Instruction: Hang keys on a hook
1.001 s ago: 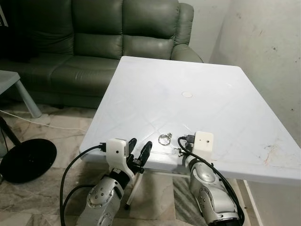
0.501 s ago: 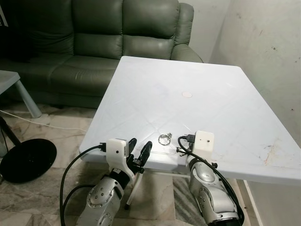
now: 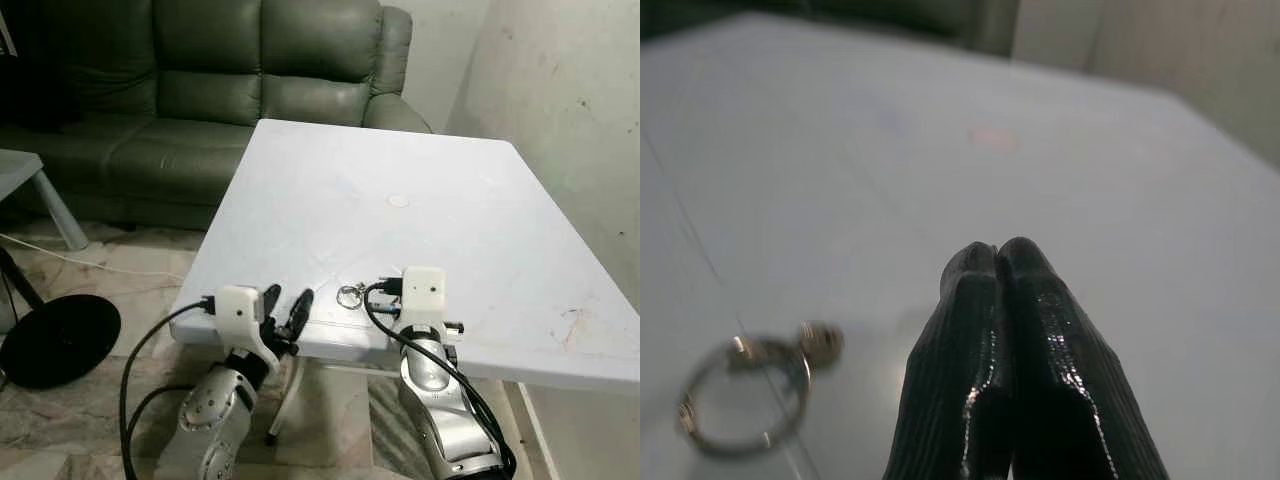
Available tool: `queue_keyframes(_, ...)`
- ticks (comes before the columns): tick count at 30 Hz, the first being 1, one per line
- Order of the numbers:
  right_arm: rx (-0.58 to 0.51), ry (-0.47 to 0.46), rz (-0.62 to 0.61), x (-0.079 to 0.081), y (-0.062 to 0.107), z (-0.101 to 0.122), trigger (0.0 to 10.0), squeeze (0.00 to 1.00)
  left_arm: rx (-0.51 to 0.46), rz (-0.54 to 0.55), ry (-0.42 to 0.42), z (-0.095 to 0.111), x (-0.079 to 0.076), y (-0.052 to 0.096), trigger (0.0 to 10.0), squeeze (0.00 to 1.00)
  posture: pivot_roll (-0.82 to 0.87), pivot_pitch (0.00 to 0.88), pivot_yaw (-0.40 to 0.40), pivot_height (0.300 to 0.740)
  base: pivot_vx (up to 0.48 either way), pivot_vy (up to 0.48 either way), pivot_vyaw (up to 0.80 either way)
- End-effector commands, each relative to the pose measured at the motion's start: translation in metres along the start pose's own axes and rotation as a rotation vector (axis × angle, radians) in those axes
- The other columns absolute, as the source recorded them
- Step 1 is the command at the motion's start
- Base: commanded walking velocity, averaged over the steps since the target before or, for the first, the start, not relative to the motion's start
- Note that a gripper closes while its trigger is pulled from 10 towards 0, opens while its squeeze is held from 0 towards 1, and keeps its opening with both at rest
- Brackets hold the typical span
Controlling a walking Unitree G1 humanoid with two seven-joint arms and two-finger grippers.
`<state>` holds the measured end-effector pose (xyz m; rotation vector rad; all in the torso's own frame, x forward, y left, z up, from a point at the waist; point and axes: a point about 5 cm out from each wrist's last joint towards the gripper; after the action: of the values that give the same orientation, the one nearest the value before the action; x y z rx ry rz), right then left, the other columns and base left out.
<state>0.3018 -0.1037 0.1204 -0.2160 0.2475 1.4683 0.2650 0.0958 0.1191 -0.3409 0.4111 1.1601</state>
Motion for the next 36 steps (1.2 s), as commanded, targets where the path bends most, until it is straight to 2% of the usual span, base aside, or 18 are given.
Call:
queue_keyframes(1,-0.065,-0.01,-0.012,-0.01,0.001,0.006,10.0,0.0,-0.03,0.013,0.018,0.003,-0.001,-0.006,10.0,0.0,0.1,0.021,-0.066,0.74,0.0,0.0,0.0)
queue_keyframes(4,-0.109,-0.049,0.02,-0.015,0.005,0.007,10.0,0.0,-0.046,0.023,0.009,0.01,0.005,-0.009,10.0,0.0,0.1,0.016,-0.064,0.74,0.0,0.0,0.0)
queue_keyframes(6,-0.181,-0.051,0.061,-0.018,0.01,0.01,10.0,0.0,-0.066,0.036,-0.005,0.016,0.01,-0.012,10.0,0.0,0.1,0.009,-0.06,0.74,0.0,0.0,0.0)
queue_keyframes(9,-0.209,-0.068,0.089,-0.02,0.012,0.011,10.0,0.0,-0.077,0.041,-0.017,0.02,0.014,-0.013,10.0,0.0,0.09,0.007,-0.06,0.74,0.0,0.0,0.0)
queue_keyframes(10,-0.232,-0.094,0.121,-0.022,0.015,0.012,10.0,0.0,-0.08,0.043,-0.023,0.023,0.018,-0.013,10.0,0.0,0.09,0.004,-0.059,0.74,0.0,0.0,0.0)
queue_keyframes(13,-0.247,-0.093,0.118,-0.028,0.016,0.01,10.0,0.0,-0.097,0.05,-0.048,0.031,0.027,-0.014,10.0,0.0,0.09,0.0,-0.058,0.74,0.0,0.0,0.0)
queue_keyframes(14,-0.258,-0.111,0.131,-0.034,0.017,0.008,10.0,0.0,-0.112,0.068,-0.058,0.037,0.034,-0.014,10.0,0.0,0.09,0.0,-0.055,0.74,0.0,0.0,0.0)
queue_keyframes(15,-0.258,-0.111,0.131,-0.034,0.017,0.008,10.0,0.0,-0.112,0.068,-0.058,0.037,0.034,-0.014,10.0,0.0,0.09,0.0,-0.055,0.74,0.0,0.0,0.0)
queue_keyframes(18,-0.27,-0.124,0.129,-0.045,0.019,0.002,10.0,0.0,-0.15,0.114,-0.096,0.046,0.048,-0.013,10.0,0.0,0.09,0.0,-0.051,0.74,0.0,0.0,0.0)
queue_keyframes(20,-0.266,-0.133,0.124,-0.049,0.02,-0.004,10.0,0.0,-0.155,0.166,-0.082,0.045,0.057,-0.011,10.0,0.0,0.08,0.0,-0.047,0.74,0.0,0.0,0.0)
queue_keyframes(26,-0.226,-0.157,0.107,-0.06,0.025,-0.021,10.0,0.0,-0.156,0.226,-0.072,0.042,0.074,-0.006,10.0,0.0,0.07,0.0,-0.042,0.74,0.0,0.0,0.0)
queue_keyframes(36,-0.231,-0.133,0.14,-0.064,0.019,-0.024,10.0,0.0,-0.182,0.22,-0.092,0.056,0.081,-0.013,10.0,0.0,0.07,0.0,-0.042,0.74,0.0,0.0,0.0)
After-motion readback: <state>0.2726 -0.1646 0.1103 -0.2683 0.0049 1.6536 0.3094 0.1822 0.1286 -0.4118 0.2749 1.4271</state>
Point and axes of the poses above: a point about 5 cm out from each wrist's last joint towards the gripper, its own y axis pointing back from the gripper into the wrist, its own z axis along the axis of the wrist's last joint, x = y × z, and after that the axes turned 12 degrees about y, right-handed
